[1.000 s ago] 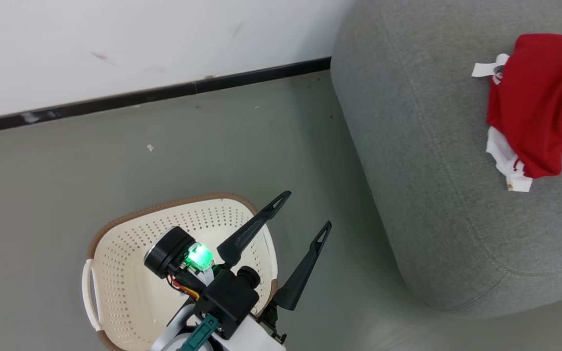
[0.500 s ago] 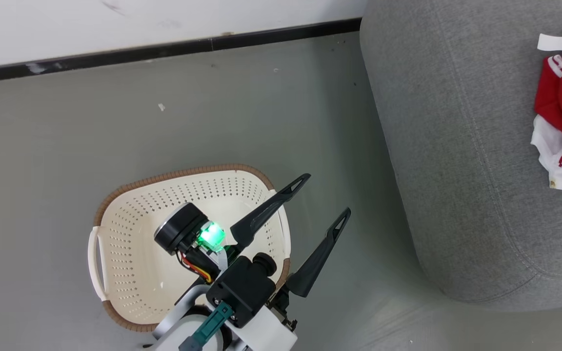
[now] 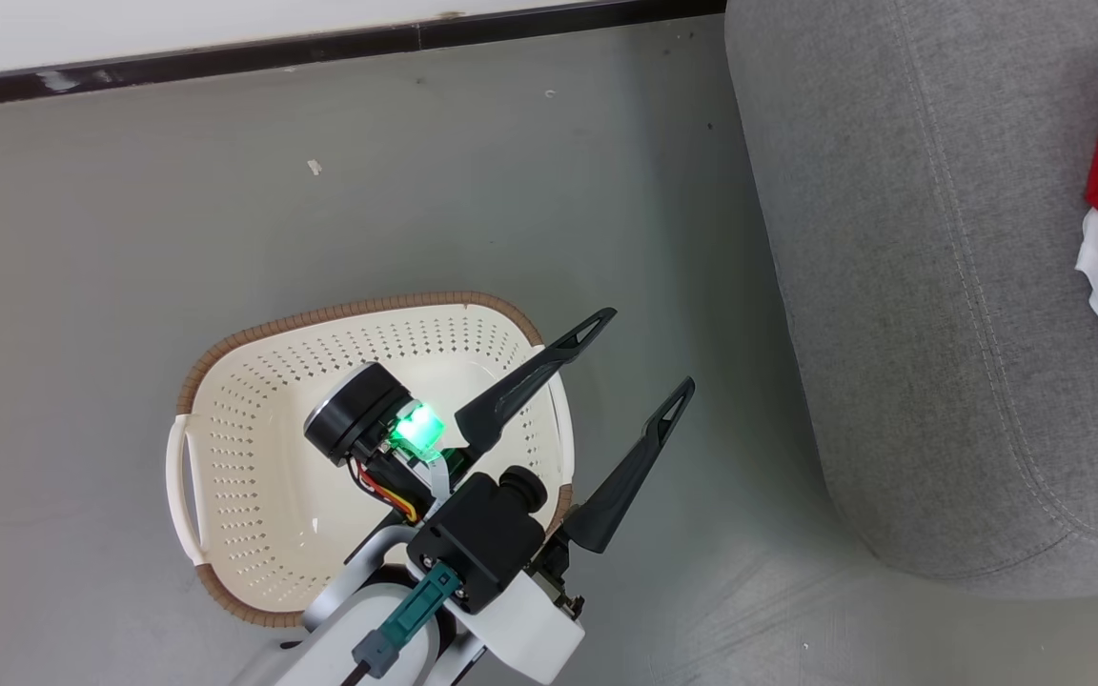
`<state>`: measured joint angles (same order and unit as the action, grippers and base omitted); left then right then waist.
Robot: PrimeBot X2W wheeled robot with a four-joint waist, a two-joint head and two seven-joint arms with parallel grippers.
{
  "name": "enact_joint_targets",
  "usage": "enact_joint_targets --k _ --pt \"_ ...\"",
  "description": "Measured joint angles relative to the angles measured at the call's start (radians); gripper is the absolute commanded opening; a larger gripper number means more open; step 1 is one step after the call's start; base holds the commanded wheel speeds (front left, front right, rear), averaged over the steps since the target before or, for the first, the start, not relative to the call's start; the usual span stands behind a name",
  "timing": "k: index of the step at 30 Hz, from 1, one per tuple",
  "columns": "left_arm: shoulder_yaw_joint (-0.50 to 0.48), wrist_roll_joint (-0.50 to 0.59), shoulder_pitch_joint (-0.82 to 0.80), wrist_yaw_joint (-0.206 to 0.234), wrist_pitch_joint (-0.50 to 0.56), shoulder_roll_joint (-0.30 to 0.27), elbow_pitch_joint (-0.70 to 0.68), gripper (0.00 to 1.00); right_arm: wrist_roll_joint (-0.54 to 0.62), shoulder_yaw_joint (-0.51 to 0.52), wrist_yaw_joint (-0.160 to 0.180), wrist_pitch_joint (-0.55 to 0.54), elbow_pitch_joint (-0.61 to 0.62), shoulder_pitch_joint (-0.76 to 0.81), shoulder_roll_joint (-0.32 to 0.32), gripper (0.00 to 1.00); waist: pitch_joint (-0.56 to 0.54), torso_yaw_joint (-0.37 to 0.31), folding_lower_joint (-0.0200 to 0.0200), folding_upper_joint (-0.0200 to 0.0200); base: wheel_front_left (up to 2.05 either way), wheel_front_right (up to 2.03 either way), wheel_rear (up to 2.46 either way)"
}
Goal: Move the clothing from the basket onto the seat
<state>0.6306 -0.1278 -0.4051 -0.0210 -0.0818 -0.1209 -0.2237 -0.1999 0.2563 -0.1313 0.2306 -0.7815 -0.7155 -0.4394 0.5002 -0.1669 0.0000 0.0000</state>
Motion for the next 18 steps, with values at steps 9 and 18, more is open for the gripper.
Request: enact_joint_targets --k 9,18 --pt "-0.001 -0.001 -0.001 -0.009 -0.017 0.001 0.032 1.0 -0.03 -0.051 0.0 0.01 0.015 0.038 0.015 1.0 -0.013 -0.024 0.0 0.0 0.0 0.0 0.0" --pt "-0.002 -0.004 -0.002 -0.01 -0.026 0.002 0.055 1.0 -0.061 -0.102 0.0 0.017 0.063 0.092 0.014 1.0 -0.032 -0.058 0.0 0.0 0.0 0.0 0.0"
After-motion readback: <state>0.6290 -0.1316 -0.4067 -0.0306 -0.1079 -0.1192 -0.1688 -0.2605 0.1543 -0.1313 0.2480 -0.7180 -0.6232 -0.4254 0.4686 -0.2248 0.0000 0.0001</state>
